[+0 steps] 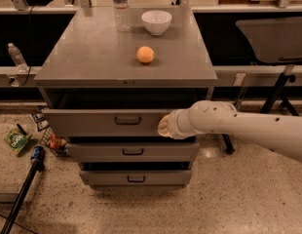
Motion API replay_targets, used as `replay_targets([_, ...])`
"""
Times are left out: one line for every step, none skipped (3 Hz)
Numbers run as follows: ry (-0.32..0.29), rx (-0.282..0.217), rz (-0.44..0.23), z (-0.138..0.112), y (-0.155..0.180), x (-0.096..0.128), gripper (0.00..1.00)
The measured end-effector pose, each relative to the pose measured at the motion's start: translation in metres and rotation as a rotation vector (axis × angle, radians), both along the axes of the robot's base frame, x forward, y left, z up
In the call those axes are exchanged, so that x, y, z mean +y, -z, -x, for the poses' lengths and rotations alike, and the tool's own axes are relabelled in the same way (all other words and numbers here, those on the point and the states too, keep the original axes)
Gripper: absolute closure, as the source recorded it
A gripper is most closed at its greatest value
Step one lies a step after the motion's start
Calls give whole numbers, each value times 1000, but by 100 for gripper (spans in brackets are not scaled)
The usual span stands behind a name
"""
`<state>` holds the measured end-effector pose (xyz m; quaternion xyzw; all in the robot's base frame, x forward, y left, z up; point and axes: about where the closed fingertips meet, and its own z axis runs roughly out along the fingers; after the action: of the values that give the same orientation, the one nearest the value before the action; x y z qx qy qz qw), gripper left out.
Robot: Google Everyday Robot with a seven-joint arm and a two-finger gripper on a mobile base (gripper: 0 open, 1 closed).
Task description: Close top drawer
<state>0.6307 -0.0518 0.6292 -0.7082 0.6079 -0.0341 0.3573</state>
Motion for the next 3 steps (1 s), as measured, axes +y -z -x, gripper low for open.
replay_targets([12,0,14,-13,6,-5,100])
replay_targets([18,6,24,-22,10,-7,100])
replay_targets([-8,60,-9,-7,-5,-9,100])
